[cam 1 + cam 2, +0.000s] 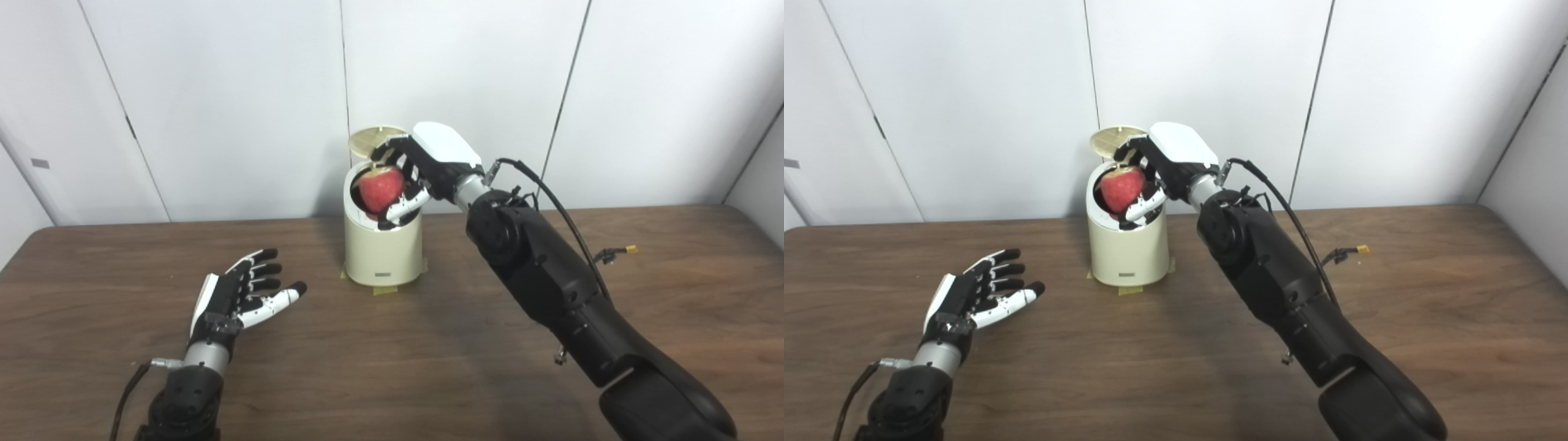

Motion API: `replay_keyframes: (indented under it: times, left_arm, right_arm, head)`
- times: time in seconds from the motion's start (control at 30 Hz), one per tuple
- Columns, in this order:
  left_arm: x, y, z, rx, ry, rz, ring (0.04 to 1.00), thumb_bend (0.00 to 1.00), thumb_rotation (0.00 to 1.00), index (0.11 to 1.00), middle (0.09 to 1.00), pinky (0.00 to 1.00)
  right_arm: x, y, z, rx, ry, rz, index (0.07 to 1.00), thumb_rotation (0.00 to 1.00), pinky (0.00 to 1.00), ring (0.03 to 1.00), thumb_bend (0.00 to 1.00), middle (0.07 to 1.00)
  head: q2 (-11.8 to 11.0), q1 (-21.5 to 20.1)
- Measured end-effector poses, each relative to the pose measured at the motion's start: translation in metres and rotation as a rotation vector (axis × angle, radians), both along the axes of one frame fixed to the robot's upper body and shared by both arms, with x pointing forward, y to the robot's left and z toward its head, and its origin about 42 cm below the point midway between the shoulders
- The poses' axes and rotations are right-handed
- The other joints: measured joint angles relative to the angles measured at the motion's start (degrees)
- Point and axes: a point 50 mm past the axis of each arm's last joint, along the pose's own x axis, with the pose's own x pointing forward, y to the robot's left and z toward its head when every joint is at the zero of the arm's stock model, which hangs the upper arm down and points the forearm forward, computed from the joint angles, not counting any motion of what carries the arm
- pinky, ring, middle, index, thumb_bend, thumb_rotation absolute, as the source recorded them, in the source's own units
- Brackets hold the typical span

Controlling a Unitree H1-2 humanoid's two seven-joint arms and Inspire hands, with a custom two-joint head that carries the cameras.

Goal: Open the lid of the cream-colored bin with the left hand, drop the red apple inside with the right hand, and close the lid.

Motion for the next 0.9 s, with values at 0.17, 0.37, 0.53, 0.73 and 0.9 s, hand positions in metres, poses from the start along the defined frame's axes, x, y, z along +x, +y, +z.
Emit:
replay_keyframes:
  times: [0.17,0.37,0.53,0.73,0.9]
  left_arm:
    - [0.0000,-0.0020,-0.0003,0.005,0.001,-0.005,0.734,0.72,0.22,0.833,0.781,0.63]
    - [0.0000,-0.0020,-0.0003,0.008,0.001,-0.005,0.738,0.71,0.21,0.835,0.784,0.64]
    - [0.0000,-0.0018,-0.0003,0.013,0.003,-0.002,0.742,0.71,0.21,0.836,0.783,0.65]
    - [0.0001,-0.0019,-0.0002,0.019,0.002,-0.001,0.738,0.71,0.21,0.832,0.781,0.64]
    - [0.0002,-0.0018,0.0000,0.020,0.002,0.000,0.735,0.70,0.20,0.835,0.777,0.64]
  right_arm:
    - [-0.0001,0.0000,0.0002,-0.002,0.004,0.002,0.703,0.22,0.56,0.659,0.79,0.719]
    - [-0.0001,-0.0001,0.0003,-0.001,0.004,0.002,0.688,0.21,0.55,0.645,0.79,0.706]
    - [-0.0001,-0.0002,0.0005,0.000,0.003,0.003,0.681,0.20,0.54,0.636,0.79,0.692]
    - [-0.0007,-0.0019,0.0000,0.024,-0.010,0.006,0.558,0.03,0.44,0.458,0.57,0.521]
    - [-0.0040,-0.0040,-0.0049,0.080,-0.076,0.004,0.535,0.00,0.33,0.398,0.50,0.497]
  head:
    - [0.00,0.00]
    - [0.09,0.00]
    - [0.09,-0.18]
    - [0.09,-0.18]
    - [0.09,-0.18]
